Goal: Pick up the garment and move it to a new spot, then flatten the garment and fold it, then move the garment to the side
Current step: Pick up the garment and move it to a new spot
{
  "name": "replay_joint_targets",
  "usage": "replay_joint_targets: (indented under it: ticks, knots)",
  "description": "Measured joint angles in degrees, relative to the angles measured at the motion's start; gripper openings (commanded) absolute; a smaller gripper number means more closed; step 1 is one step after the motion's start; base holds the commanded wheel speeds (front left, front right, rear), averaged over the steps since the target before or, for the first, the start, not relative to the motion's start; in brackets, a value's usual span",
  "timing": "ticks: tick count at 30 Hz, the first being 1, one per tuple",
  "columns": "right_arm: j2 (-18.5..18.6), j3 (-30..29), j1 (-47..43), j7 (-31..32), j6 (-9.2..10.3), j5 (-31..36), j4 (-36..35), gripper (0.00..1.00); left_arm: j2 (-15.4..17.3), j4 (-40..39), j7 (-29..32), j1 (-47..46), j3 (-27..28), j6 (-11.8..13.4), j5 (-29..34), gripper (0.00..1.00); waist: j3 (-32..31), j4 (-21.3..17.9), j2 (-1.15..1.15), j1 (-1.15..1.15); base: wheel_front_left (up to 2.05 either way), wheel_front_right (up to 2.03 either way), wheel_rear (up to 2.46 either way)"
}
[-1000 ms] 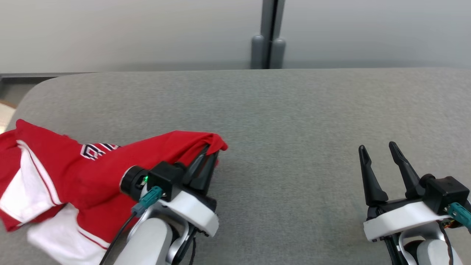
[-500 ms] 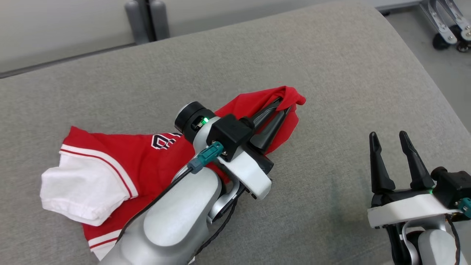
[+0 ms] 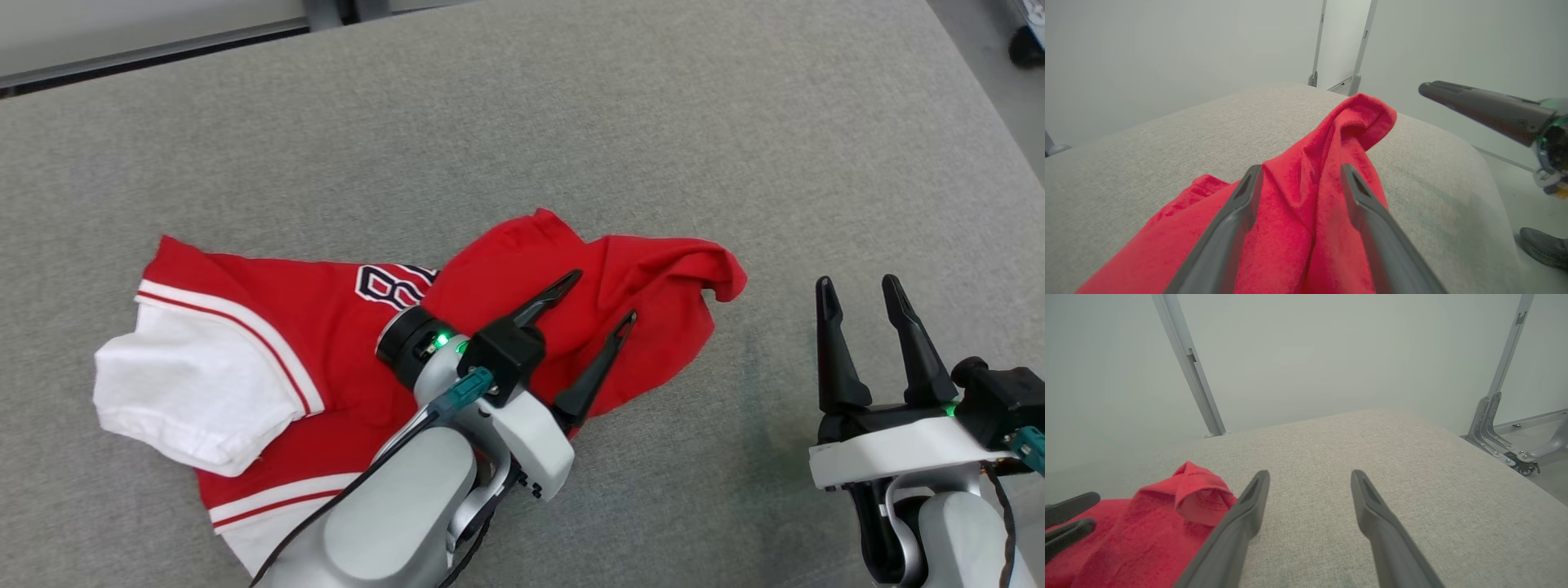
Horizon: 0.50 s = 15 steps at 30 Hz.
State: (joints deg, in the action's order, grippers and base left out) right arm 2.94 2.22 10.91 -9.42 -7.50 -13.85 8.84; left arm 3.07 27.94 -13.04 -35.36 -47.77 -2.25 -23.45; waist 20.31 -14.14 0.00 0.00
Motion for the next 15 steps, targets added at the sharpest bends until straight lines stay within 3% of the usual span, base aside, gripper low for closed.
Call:
replay_joint_targets:
  ticks: [6, 11, 15]
  knots:
    - [0.5, -1.2, -0.6, 0.7, 0.00, 0.9, -0.3, 1.00, 3.0, -5.3, -1.7, 5.9, 5.6, 4.5, -1.9, 1.00, -3.4, 4.4, 0.00, 0.00, 0.00, 0.00, 0.00]
    - [1.2, -2.5, -2.4, 2.4, 0.00, 1.6, -2.0, 1.00, 5.7, -10.7, -2.0, 10.8, 14.3, 8.6, -3.8, 1.00, -6.3, 8.2, 0.00, 0.00, 0.00, 0.00, 0.00]
    - [1.8, -3.4, -3.7, 3.7, 0.00, 2.0, -3.4, 1.00, 7.1, -14.0, -2.1, 15.2, 21.5, 10.0, -4.6, 1.00, -8.4, 11.1, 0.00, 0.00, 0.00, 0.00, 0.00]
